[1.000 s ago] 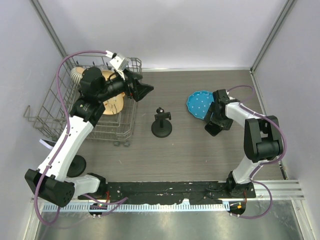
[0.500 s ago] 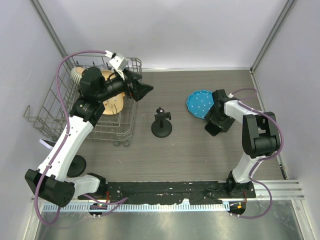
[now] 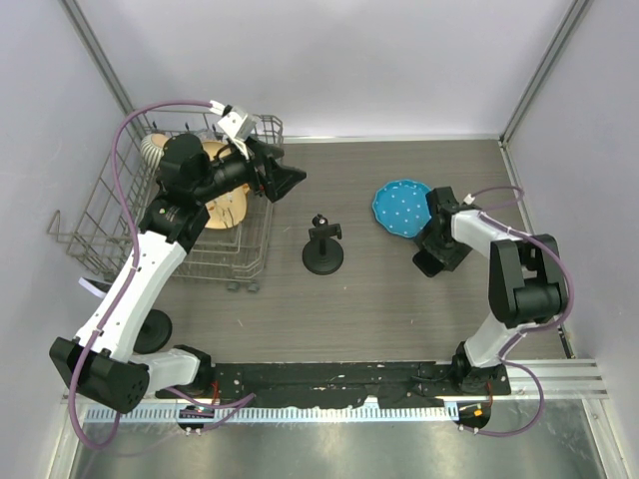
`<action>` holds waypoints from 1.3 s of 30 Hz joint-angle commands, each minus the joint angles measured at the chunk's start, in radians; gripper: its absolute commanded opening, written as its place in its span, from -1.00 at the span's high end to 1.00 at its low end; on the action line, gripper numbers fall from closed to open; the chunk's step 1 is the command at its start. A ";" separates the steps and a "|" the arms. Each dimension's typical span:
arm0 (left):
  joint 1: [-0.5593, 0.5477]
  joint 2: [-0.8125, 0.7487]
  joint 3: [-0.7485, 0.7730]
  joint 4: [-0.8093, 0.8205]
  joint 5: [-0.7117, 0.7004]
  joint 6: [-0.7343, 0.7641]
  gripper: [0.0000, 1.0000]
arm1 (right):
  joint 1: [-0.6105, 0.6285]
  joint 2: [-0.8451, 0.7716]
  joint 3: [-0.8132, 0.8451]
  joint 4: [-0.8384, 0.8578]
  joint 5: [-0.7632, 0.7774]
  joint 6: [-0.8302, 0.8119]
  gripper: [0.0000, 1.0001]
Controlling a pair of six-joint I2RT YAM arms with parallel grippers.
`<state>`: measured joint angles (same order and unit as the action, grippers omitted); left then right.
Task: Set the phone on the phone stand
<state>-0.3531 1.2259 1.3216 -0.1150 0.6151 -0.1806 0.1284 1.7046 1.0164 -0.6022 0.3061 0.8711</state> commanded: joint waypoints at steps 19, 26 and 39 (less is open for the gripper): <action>-0.017 0.467 0.077 0.842 0.325 -0.887 -0.19 | -0.007 -0.774 -0.388 0.328 -0.035 -0.259 0.99; -0.024 0.463 0.062 1.003 0.334 -0.990 -0.16 | -0.007 -0.663 -0.325 0.233 -0.062 -0.313 0.52; -0.053 0.163 0.048 0.358 0.178 -0.410 -0.38 | 0.004 -0.157 0.016 -0.079 -0.105 -0.376 -0.76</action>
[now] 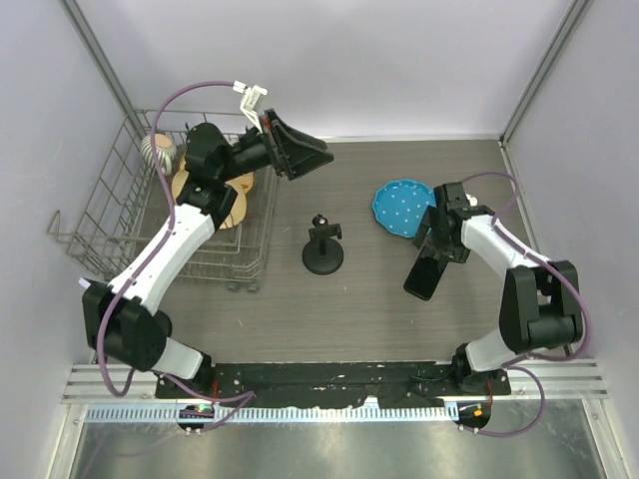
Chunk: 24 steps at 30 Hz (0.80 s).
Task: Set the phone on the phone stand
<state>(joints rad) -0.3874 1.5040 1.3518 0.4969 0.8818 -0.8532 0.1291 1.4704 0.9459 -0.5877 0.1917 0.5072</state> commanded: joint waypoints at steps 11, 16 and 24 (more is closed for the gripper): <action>-0.038 -0.284 -0.019 -0.405 -0.158 0.459 -0.56 | 0.007 0.209 0.082 -0.063 -0.061 0.011 -0.77; -0.045 -0.275 -0.011 -0.405 -0.139 0.454 -0.57 | 0.009 0.206 0.022 -0.027 -0.070 0.028 -0.78; -0.051 -0.251 -0.006 -0.393 -0.132 0.453 -0.56 | 0.018 0.091 0.007 -0.023 -0.017 -0.012 -0.78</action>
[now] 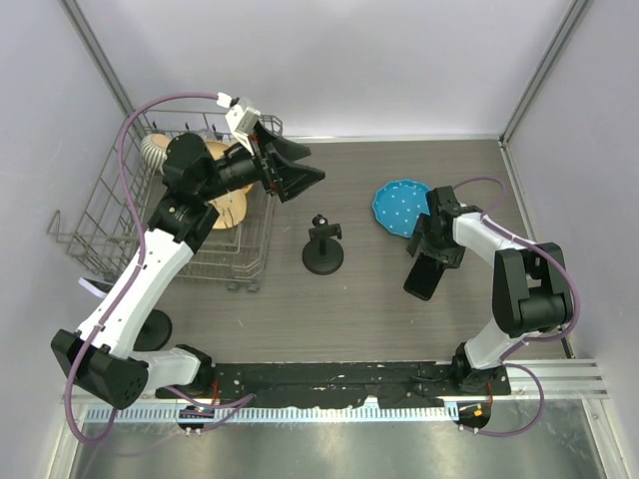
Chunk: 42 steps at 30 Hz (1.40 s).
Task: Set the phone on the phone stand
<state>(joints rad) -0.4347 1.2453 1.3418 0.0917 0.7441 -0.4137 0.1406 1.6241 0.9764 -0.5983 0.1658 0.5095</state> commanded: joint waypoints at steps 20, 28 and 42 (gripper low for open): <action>-0.012 0.002 0.002 0.022 0.020 0.004 -0.57 | 0.024 0.016 -0.102 0.020 -0.006 0.086 -0.78; -0.012 -0.035 -0.001 -0.027 -0.020 0.055 -0.59 | 0.039 0.088 -0.044 -0.037 0.066 0.161 -0.75; -0.027 0.062 0.036 -0.012 0.015 0.021 -0.59 | 0.040 -0.248 -0.260 0.175 0.113 0.097 0.99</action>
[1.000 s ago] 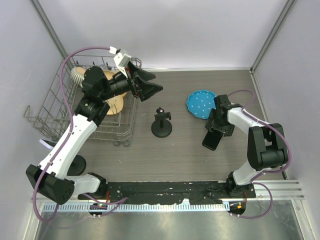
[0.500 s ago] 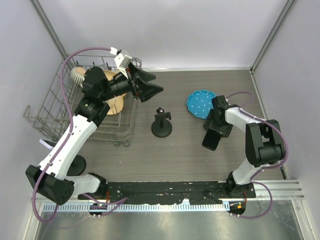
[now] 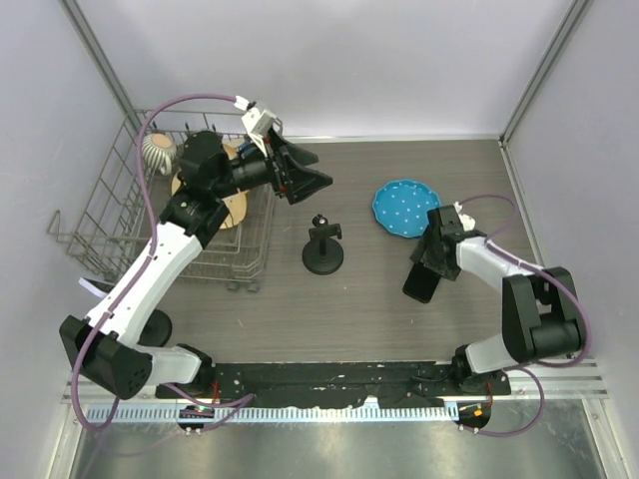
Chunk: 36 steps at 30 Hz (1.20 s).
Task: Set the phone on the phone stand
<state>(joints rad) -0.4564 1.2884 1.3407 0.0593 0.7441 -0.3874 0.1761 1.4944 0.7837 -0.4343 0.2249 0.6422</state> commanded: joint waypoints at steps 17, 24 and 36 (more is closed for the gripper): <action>-0.102 0.273 0.202 -0.084 0.024 0.042 -0.53 | 0.006 -0.780 -0.251 0.489 -0.090 -0.277 0.99; -0.192 0.410 0.331 -0.230 -0.011 0.166 -0.54 | 0.008 -0.721 -0.173 0.566 -0.253 -0.302 0.99; -0.284 0.692 0.601 -0.401 -0.026 0.173 -0.59 | 0.094 -0.721 -0.113 0.552 -0.289 -0.338 0.99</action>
<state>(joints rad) -0.7212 1.9362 1.8702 -0.2970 0.7074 -0.2184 0.2405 0.8051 0.6025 0.0101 -0.0544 0.3302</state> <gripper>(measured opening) 0.794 0.760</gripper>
